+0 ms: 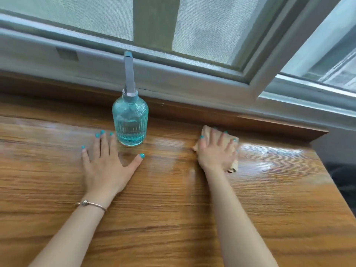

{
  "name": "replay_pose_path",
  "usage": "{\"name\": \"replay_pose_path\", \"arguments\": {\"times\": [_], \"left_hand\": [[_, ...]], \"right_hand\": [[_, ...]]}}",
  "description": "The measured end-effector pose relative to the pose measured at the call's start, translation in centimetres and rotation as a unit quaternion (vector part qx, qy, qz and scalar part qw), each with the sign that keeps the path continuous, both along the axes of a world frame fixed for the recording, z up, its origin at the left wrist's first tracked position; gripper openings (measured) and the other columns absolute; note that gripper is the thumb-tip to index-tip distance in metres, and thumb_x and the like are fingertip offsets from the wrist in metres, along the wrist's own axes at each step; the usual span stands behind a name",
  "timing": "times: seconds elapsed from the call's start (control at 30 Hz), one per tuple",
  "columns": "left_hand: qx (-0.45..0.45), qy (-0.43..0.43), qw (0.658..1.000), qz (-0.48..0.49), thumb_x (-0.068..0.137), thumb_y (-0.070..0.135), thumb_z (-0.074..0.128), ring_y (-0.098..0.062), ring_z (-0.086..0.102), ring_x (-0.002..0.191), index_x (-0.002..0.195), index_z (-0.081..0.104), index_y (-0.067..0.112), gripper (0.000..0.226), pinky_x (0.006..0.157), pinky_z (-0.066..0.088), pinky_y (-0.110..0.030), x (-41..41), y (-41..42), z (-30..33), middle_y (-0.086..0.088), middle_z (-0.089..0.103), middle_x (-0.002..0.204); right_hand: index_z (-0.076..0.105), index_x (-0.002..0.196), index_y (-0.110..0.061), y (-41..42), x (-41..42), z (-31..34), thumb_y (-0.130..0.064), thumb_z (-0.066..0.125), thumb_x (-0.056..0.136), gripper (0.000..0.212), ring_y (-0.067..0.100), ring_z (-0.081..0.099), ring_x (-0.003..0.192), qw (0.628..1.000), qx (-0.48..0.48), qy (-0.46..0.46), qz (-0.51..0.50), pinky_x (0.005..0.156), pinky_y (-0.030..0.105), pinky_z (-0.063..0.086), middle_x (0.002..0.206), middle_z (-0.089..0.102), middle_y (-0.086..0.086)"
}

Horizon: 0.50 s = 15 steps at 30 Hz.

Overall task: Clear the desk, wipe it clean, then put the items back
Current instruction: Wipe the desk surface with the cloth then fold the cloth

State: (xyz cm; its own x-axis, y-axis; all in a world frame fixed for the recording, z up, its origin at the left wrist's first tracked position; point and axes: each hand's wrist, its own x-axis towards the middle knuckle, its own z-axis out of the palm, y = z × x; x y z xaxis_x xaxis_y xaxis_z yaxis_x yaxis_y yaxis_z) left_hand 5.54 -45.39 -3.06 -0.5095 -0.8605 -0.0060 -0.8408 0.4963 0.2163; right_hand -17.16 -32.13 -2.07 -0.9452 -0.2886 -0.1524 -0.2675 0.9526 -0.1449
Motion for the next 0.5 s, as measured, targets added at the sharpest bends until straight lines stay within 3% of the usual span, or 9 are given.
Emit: {"name": "replay_pose_path", "arguments": {"times": [0.1, 0.2, 0.27, 0.4, 0.5], "left_hand": [[-0.003, -0.024, 1.0, 0.005, 0.074, 0.089, 0.001, -0.019, -0.006, 0.15, 0.155, 0.0, 0.018, 0.108, 0.119, 0.003, -0.048, 0.1, -0.2, -0.1, -0.002, -0.002, 0.163], [-0.001, -0.035, 0.999, 0.008, 0.073, 0.089, 0.002, -0.018, -0.006, 0.15, 0.155, 0.001, 0.02, 0.108, 0.12, 0.003, -0.047, -0.3, 0.1, -0.1, -0.001, -0.001, 0.163], [0.005, -0.043, 0.999, 0.009, 0.073, 0.089, 0.002, -0.017, -0.006, 0.15, 0.155, 0.0, 0.02, 0.107, 0.12, 0.003, -0.047, -0.6, 0.5, 0.0, -0.001, -0.002, 0.163], [0.008, -0.049, 0.999, 0.014, 0.073, 0.089, 0.002, -0.017, -0.007, 0.149, 0.155, -0.002, 0.02, 0.107, 0.12, 0.002, -0.048, -1.0, 0.8, 0.2, -0.001, -0.004, 0.163], [0.013, -0.056, 0.998, 0.017, 0.074, 0.089, 0.005, -0.016, -0.008, 0.149, 0.155, -0.003, 0.021, 0.106, 0.12, 0.0, -0.047, -0.7, 0.5, 0.3, 0.0, -0.006, 0.163]], "right_hand": [[0.006, 0.151, -0.049, -2.7, 4.7, -0.5, -0.06, 0.018, 0.096, 0.057, 0.03, -0.013, 0.149, 0.98, -0.018, -0.004, 0.197, 0.118, 0.05, -0.004, 0.164, -0.003, -0.008], [0.006, 0.149, -0.053, -0.6, 2.6, -0.1, -0.058, 0.019, 0.098, 0.053, 0.027, -0.009, 0.15, 0.954, -0.013, 0.0, 0.3, 0.119, 0.047, 0.0, 0.164, 0.001, -0.011], [0.007, 0.148, -0.054, 2.0, -0.6, 0.0, -0.058, 0.017, 0.099, 0.05, 0.023, -0.006, 0.15, 0.963, -0.014, 0.005, 0.267, 0.12, 0.045, 0.002, 0.163, 0.004, -0.013], [0.009, 0.15, -0.05, 2.1, -2.7, -0.4, -0.056, 0.014, 0.098, 0.053, 0.027, -0.005, 0.15, 0.998, -0.008, 0.021, 0.062, 0.118, 0.053, 0.004, 0.164, 0.006, -0.01], [0.005, 0.152, -0.045, -3.1, 3.3, -0.8, -0.055, 0.014, 0.099, 0.055, 0.035, -0.009, 0.149, 0.995, -0.007, -0.007, 0.096, 0.115, 0.059, 0.002, 0.164, 0.0, -0.004]]}}
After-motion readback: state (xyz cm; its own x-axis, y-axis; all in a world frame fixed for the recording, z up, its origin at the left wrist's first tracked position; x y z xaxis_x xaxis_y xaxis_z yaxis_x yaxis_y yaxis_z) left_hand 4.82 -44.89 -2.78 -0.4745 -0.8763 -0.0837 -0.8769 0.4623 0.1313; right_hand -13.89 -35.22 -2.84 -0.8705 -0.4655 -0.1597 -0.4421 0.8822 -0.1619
